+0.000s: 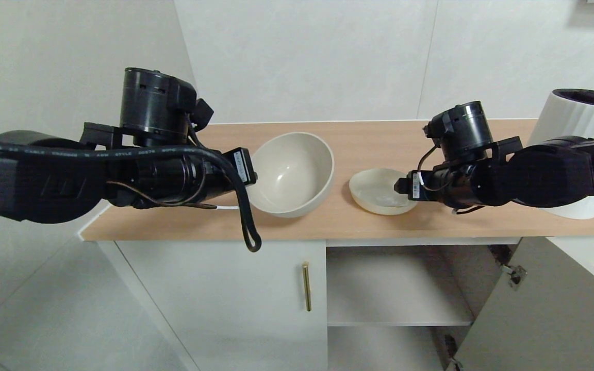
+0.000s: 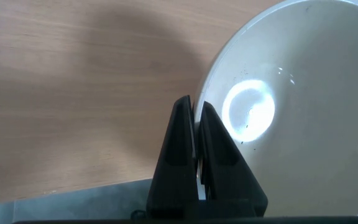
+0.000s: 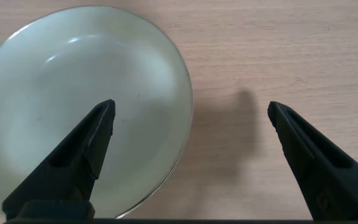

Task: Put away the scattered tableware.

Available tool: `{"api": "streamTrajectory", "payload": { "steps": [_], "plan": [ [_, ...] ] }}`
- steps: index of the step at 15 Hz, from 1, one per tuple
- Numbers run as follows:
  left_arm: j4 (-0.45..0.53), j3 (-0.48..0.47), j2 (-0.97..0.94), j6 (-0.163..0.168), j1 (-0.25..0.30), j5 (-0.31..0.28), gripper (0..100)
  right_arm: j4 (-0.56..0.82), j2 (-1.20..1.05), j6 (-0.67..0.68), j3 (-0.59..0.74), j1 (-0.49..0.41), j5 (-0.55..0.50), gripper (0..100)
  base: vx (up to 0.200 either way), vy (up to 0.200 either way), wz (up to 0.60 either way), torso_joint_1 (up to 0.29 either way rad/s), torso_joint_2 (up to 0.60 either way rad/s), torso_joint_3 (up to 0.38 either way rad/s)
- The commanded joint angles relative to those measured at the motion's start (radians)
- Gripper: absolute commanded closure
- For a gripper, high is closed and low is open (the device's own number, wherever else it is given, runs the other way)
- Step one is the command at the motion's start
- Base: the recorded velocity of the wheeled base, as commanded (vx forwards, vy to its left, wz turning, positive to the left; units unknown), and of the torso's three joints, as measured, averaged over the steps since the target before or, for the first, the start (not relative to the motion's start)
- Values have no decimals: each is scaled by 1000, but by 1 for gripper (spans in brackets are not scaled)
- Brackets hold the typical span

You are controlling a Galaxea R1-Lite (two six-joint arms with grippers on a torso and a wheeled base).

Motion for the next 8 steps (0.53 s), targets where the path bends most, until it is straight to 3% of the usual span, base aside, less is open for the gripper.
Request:
{"api": "streamTrajectory", "payload": {
  "steps": [1, 3, 4, 8],
  "plan": [
    [0, 0, -6, 0, 2, 1, 100, 0, 10, 1, -2, -1, 0, 0, 0, 0, 0, 0, 0, 0],
    [0, 1, -6, 0, 1, 1, 100, 0, 9, 1, -2, -1, 2, 0, 0, 0, 0, 0, 0, 0],
    [0, 1, -6, 0, 1, 1, 100, -2, 9, 1, -2, -1, 4, 100, 0, 0, 0, 0, 0, 0],
    [1, 1, -14, 0, 2, 1, 100, -2, 3, 4, -2, 0, 8, 100, 0, 0, 0, 0, 0, 0]
  ]
}}
